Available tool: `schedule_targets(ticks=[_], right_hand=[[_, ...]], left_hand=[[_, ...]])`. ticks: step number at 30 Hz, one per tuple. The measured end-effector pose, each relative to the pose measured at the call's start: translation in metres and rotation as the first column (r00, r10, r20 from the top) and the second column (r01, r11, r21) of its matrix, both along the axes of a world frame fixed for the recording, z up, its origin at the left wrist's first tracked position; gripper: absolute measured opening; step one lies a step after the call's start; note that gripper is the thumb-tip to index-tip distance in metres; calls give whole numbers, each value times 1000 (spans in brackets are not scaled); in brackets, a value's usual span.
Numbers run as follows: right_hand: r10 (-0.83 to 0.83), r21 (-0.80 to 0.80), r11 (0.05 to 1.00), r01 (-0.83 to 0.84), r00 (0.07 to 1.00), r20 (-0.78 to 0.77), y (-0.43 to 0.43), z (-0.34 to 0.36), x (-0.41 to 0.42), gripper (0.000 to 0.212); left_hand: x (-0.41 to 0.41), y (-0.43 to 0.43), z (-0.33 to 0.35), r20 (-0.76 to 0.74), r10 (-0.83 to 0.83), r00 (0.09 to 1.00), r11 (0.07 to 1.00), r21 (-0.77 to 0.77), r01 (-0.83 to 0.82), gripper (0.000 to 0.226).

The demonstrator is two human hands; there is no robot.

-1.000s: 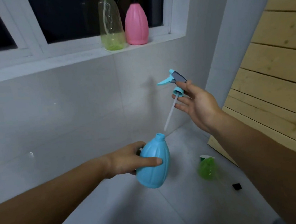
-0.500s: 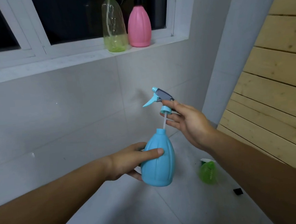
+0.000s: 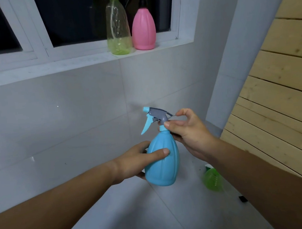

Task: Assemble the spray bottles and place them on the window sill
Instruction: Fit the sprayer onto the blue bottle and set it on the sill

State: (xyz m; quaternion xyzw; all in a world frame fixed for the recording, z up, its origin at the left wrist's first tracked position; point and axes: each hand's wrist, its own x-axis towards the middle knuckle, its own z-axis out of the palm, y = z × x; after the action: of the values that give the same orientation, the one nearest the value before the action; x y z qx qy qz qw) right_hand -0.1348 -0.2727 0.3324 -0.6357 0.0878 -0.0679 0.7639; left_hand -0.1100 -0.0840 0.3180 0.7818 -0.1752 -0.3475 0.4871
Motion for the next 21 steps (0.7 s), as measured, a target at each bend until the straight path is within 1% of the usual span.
schedule_targets(ticks=[2, 3, 4, 6, 8, 11, 15, 18, 21], right_hand=[[44, 31, 999, -43, 999, -31, -1, -1, 1, 51], [81, 44, 996, -80, 996, -38, -3, -1, 2, 53], [127, 42, 991, -126, 991, -38, -4, 0, 2, 48], [202, -8, 979, -202, 979, -40, -7, 2, 2, 32], [241, -47, 969, -244, 969, -53, -11, 5, 0, 25], [309, -33, 949, -312, 947, -86, -18, 8, -2, 31], [386, 62, 922, -382, 919, -84, -22, 10, -4, 37], [376, 3, 926, -378, 923, -85, -19, 9, -4, 32], [284, -25, 958, -287, 956, -68, -14, 4, -1, 30]], left_hand=[[0, 2, 1, 11, 6, 1000, 1000, -5, -6, 50], [0, 4, 1, 12, 6, 1000, 1000, -6, -6, 50], [-1, 5, 2, 11, 5, 1000, 1000, -7, -5, 51], [-1, 6, 2, 9, 0, 1000, 1000, -1, 0, 50], [0, 9, 1, 1, -10, 1000, 1000, 6, 10, 53], [1, 12, 1, -16, -38, 999, 999, 11, 38, 68], [3, 15, 1, -42, -60, 997, 998, -18, 59, 70], [4, 15, 1, -51, -80, 995, 997, -8, 80, 77], [3, 14, 1, -61, -63, 996, 998, -6, 63, 84]])
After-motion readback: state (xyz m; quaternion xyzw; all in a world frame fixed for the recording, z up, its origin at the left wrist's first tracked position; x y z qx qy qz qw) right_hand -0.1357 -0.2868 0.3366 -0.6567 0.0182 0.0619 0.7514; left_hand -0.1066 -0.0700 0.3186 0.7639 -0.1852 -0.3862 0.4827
